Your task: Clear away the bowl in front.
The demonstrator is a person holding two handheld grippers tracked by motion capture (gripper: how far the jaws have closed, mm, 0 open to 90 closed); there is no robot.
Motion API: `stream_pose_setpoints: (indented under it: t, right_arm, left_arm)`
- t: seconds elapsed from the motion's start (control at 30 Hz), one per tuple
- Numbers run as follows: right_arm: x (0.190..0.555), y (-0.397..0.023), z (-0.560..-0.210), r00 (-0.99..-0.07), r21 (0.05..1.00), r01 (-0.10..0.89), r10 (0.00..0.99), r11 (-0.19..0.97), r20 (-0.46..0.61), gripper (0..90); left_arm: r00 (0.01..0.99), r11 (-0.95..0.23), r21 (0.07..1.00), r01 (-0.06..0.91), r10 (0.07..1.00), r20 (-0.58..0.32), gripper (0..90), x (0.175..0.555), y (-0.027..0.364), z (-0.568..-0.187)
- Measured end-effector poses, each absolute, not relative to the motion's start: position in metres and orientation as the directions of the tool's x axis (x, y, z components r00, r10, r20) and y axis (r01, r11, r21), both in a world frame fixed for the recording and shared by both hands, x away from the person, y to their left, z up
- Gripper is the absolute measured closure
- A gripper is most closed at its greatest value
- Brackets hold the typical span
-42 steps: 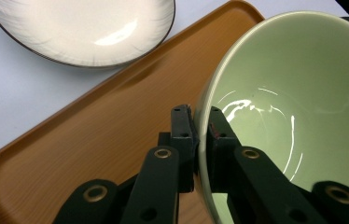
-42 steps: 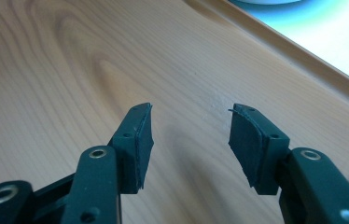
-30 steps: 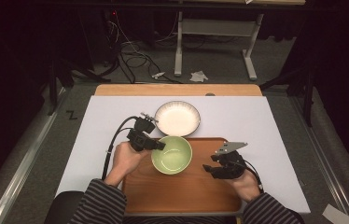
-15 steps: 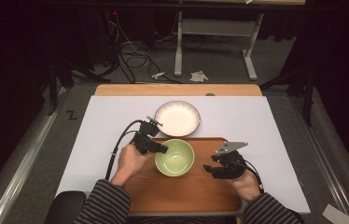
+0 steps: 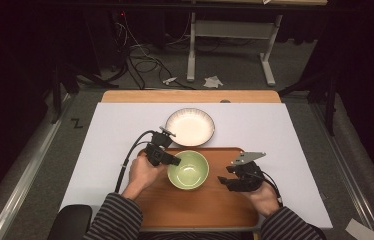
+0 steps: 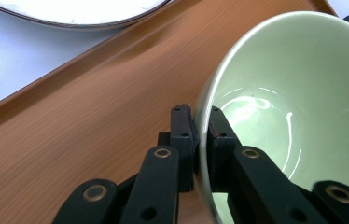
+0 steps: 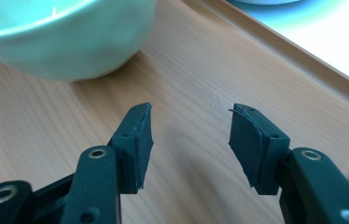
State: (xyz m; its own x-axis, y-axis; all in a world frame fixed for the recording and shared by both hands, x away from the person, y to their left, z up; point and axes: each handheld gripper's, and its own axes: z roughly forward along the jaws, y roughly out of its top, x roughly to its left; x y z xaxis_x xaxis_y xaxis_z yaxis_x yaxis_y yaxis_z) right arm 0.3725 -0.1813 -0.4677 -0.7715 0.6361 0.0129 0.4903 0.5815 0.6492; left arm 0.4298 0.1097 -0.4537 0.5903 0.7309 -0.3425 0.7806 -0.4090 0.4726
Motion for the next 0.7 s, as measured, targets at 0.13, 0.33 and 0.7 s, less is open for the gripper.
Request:
stream_pose_setpoints:
  t: [0.13,0.33,0.7]
  right_arm:
    - [0.372,-0.181,-0.467,-0.766,0.652,0.497,0.643,0.573,0.019,50.6]
    - [0.372,-0.181,-0.467,-0.769,0.65,0.495,0.639,0.577,0.018,50.6]
    - [0.372,-0.181,-0.468,-0.769,0.648,0.497,0.639,0.577,0.022,50.6]
  left_arm:
    - [0.586,-0.408,0.465,0.785,0.732,-0.346,84.5,0.432,0.108,-0.457]
    - [0.578,-0.405,0.457,0.792,0.737,-0.349,84.4,0.435,0.107,-0.461]
    - [0.567,-0.397,0.451,0.8,0.747,-0.348,84.4,0.439,0.105,-0.466]
